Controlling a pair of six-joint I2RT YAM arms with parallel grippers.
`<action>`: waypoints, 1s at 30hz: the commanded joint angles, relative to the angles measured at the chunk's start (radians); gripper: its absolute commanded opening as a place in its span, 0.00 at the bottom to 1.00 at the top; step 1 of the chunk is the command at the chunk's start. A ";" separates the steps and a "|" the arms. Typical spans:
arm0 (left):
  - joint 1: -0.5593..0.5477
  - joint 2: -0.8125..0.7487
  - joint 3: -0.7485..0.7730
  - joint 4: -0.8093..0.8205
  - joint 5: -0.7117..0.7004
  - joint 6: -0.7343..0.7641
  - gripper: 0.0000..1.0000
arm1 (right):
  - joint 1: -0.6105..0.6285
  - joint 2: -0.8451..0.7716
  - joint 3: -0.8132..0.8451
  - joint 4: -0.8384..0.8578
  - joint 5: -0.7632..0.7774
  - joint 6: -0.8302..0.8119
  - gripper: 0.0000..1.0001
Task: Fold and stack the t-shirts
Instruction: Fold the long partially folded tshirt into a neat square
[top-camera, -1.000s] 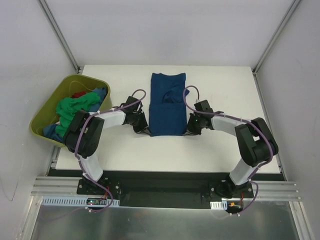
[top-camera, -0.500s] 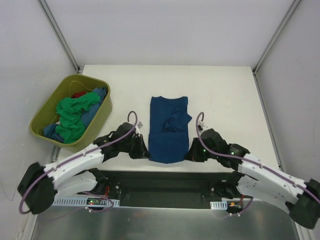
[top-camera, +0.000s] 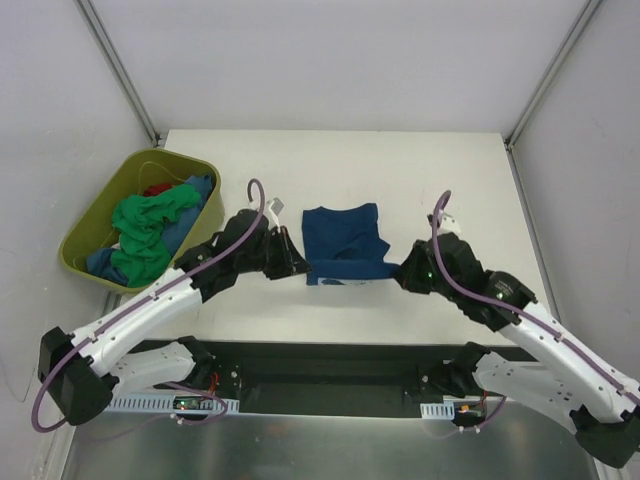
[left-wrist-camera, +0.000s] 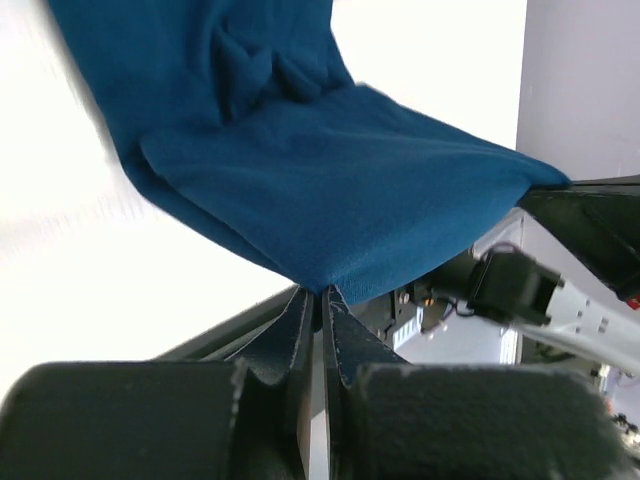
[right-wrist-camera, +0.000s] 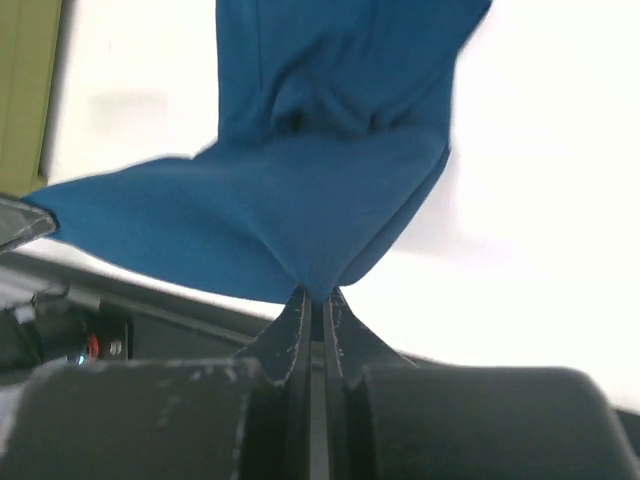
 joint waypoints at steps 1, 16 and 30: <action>0.080 0.095 0.150 -0.044 -0.027 0.091 0.00 | -0.145 0.124 0.156 0.007 0.011 -0.159 0.00; 0.321 0.530 0.506 -0.049 0.097 0.225 0.00 | -0.480 0.641 0.507 0.159 -0.385 -0.324 0.00; 0.416 0.968 0.822 -0.058 0.211 0.280 0.00 | -0.584 1.112 0.797 0.197 -0.503 -0.298 0.01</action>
